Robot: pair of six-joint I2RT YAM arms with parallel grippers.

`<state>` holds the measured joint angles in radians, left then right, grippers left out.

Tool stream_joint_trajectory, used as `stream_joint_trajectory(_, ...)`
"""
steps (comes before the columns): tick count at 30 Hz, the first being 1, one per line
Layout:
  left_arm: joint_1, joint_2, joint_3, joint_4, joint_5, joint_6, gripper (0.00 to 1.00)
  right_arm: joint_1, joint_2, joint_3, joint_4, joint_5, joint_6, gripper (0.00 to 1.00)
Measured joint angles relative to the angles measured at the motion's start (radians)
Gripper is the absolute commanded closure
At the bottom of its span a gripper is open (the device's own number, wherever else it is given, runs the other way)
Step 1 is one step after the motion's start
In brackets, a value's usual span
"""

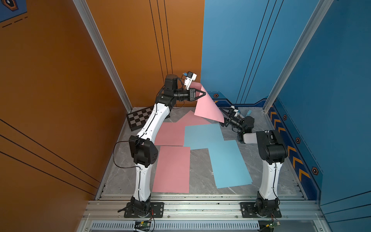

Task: Sort the scattered colored papers by color
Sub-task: Pick up the colored paper.

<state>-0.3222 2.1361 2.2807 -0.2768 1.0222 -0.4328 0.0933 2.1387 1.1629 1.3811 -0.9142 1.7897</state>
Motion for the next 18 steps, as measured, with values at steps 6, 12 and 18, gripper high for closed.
stream_joint_trajectory(6, -0.006, -0.035, -0.204, 0.005, 0.022, 0.009, 1.0, -0.008, -0.003, 0.033, 0.001, 0.002, 0.031, 0.1)
stream_joint_trajectory(12, -0.005, -0.066, -0.339, -0.004, 0.022, 0.021, 1.0, -0.008, -0.014, 0.035, 0.0, 0.002, 0.051, 0.12)
stream_joint_trajectory(18, 0.002, -0.143, -0.41, -0.003, 0.021, 0.025, 1.0, -0.015, -0.068, 0.035, 0.001, 0.002, 0.051, 0.19)
